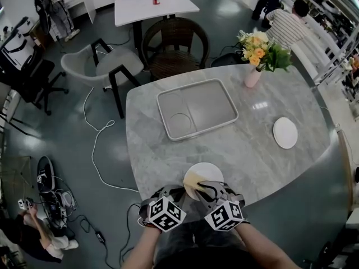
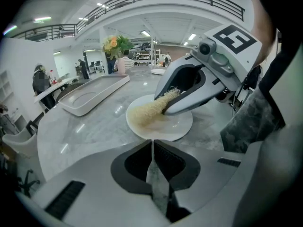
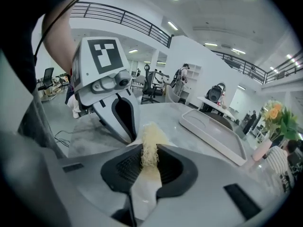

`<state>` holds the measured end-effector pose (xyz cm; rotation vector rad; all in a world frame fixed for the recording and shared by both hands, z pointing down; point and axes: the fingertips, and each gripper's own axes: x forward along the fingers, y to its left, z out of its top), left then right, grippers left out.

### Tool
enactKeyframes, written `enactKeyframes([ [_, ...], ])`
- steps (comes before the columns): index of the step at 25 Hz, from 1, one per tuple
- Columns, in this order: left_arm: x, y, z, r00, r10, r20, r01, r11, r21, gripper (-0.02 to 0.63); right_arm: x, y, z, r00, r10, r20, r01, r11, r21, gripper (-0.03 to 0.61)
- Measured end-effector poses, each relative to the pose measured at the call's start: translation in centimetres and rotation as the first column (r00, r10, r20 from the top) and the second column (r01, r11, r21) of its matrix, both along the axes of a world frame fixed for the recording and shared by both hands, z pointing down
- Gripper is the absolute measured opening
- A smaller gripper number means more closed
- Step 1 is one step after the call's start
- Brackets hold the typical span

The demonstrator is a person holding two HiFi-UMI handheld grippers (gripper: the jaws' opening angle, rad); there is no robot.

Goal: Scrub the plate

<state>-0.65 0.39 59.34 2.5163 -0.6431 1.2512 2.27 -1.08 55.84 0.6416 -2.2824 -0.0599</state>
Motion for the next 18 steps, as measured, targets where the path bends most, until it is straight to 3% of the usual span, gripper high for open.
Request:
enactKeyframes([
  [6,-0.2,-0.1,-0.2,1.0,-0.009,-0.002,0.009,1.0,-0.002,0.025,1.5,-2.5,-0.6,0.998,0.032,-0.045,-0.029,0.998,0.053,0.075],
  [18,0.3,1.1,-0.1,1.0,0.024,-0.004,-0.024,1.0,-0.01,0.025,4.8,-1.0,-0.5,0.989,0.131,-0.064,-0.13,0.991,0.027,0.075],
])
